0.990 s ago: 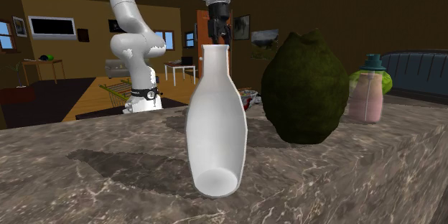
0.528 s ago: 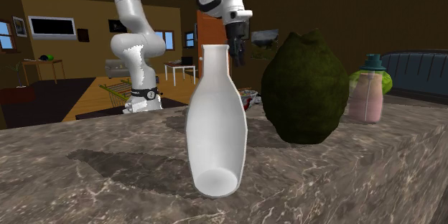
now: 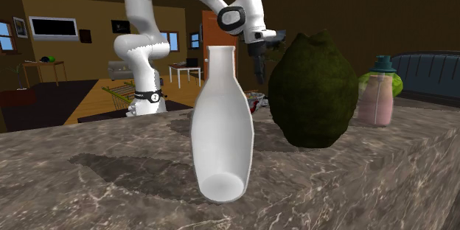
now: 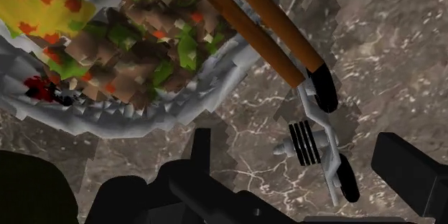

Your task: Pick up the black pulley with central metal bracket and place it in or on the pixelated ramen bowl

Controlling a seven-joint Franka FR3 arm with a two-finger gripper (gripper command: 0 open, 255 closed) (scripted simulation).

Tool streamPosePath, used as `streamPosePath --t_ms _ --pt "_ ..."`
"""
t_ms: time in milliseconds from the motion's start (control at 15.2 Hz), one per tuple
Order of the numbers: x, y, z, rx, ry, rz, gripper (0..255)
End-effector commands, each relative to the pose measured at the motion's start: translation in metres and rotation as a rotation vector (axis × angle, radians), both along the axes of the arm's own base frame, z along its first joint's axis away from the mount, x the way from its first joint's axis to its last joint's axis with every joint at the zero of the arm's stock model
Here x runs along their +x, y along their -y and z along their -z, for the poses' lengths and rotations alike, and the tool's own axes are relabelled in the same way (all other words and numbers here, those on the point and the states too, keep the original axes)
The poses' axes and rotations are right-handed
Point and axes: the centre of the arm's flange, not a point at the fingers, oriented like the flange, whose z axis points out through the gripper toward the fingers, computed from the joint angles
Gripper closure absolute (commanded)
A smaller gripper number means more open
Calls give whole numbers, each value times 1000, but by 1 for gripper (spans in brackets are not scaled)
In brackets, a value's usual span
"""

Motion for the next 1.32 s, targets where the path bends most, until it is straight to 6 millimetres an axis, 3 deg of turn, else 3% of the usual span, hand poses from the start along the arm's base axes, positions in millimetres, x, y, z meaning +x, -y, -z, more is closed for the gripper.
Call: streamPosePath --t_ms 0,264,792,1254 --pt "9 -21 18 8 6 -23 0" --pt "19 -59 50 19 16 -69 0" --pt "27 -65 90 20 16 -71 0" --pt "27 -65 90 20 16 -71 0"
